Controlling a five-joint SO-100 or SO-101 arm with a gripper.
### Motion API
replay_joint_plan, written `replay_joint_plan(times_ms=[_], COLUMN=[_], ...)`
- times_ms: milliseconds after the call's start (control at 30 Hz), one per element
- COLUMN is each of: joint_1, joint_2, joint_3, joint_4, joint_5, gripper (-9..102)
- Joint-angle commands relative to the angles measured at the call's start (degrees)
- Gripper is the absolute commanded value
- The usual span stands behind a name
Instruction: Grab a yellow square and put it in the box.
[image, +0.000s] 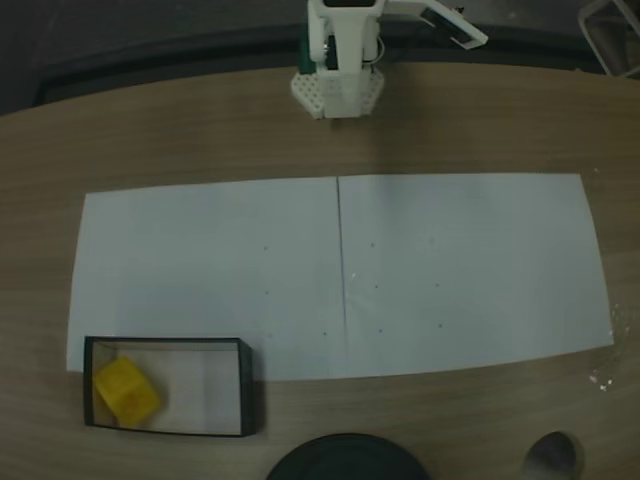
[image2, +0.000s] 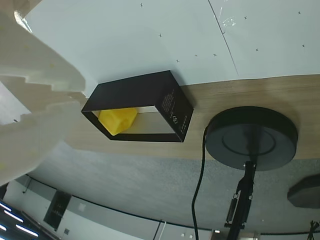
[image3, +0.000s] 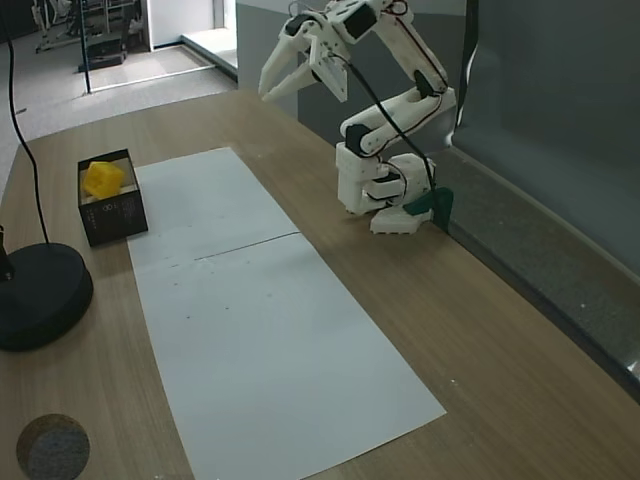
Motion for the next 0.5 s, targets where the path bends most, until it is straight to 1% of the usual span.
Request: replay_joint_plan(times_ms=[0,100,333,467], joint_1=[-0.4,-0.6,0.0,0.1], joint_2=[9.0,14.9,23.8,28.8], joint_3=[7.6,15.6,27.1,33.9], joint_4=[-5.0,-8.2,-15.4,-17.7], joint_5=[-0.5,-0.5,-0.5,-0.1], gripper=[0,0,0,0])
